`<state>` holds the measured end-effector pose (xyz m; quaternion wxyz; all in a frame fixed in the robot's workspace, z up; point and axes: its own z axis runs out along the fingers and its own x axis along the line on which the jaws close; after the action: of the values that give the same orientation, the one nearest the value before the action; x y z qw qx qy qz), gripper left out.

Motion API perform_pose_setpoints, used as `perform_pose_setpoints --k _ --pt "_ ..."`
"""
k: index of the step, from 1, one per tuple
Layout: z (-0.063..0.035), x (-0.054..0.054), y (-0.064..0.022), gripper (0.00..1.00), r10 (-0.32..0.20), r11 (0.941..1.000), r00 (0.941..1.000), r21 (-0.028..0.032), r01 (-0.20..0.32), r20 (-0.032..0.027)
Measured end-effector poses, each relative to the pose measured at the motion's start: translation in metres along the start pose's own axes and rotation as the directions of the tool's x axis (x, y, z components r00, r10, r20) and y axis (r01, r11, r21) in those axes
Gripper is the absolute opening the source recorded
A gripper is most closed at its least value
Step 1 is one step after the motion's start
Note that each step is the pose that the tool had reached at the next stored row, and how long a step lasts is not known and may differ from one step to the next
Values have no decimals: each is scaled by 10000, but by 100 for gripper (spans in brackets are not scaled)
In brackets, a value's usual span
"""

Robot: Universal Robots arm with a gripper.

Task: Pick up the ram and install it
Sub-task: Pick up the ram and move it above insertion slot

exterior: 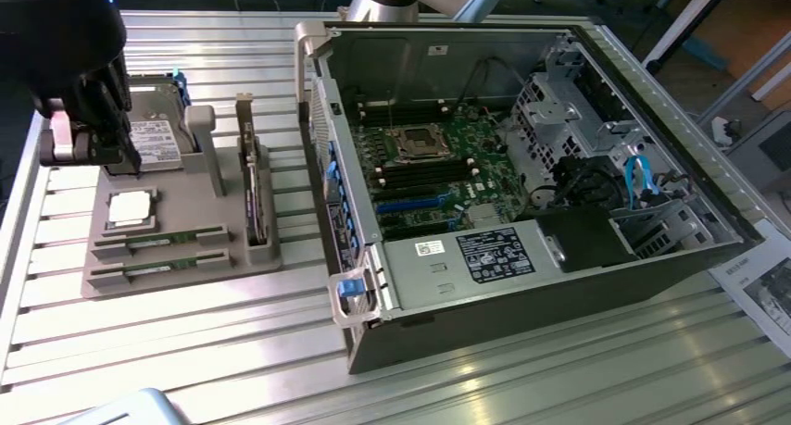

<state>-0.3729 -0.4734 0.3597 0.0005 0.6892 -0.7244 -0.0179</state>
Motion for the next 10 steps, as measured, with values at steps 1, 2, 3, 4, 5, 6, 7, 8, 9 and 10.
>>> perform_pose_setpoints --k 1,2,3,4,5,6,7,8,9,10 --pt "19 4 -1 10 0 10000 10000 -1 0 -1" --pt "43 9 -1 10 0 10000 10000 1 0 1" --pt "61 12 -2 10 0 10000 10000 1 0 1" --pt "77 16 -3 10 0 10000 10000 0 0 0" --pt "104 22 -4 10 -1 10000 10000 1 1 0" --pt "155 32 -6 10 0 10000 10000 1 0 0" --pt "183 38 -6 10 1 10000 10000 1 -1 1" --pt "209 43 -7 10 0 10000 10000 2 0 0" --pt "233 48 -8 10 0 10000 10000 1 0 -1" --pt "263 53 -9 10 0 10000 10000 1 0 0"
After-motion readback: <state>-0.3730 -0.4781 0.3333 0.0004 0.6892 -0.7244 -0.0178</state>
